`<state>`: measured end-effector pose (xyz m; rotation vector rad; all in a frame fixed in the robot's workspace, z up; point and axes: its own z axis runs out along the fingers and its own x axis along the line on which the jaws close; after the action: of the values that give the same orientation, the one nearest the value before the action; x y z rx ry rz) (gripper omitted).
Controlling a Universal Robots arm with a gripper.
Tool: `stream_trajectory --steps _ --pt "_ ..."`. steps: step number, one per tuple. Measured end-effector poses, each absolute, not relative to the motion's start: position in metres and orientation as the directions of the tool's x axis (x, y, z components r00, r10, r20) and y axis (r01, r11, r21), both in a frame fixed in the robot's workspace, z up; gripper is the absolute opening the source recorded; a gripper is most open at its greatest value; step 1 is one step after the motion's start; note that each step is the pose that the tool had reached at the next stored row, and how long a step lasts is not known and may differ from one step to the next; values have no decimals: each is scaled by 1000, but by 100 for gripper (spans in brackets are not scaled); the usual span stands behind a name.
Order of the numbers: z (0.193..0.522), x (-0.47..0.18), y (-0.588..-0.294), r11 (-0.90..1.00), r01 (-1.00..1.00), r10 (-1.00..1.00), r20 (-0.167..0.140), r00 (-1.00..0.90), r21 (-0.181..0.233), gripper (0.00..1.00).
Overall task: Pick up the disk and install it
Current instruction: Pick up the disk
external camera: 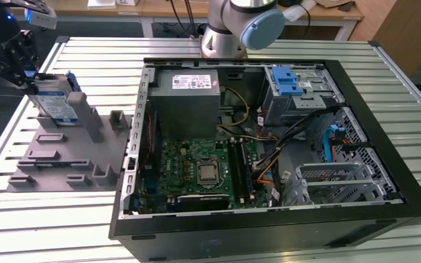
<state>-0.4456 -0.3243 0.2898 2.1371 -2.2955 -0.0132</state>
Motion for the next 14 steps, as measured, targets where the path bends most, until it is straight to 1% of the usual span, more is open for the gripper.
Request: stream_trajectory --steps 14 --pt "295 -446 -324 71 -997 -997 -2 -71 10 37"
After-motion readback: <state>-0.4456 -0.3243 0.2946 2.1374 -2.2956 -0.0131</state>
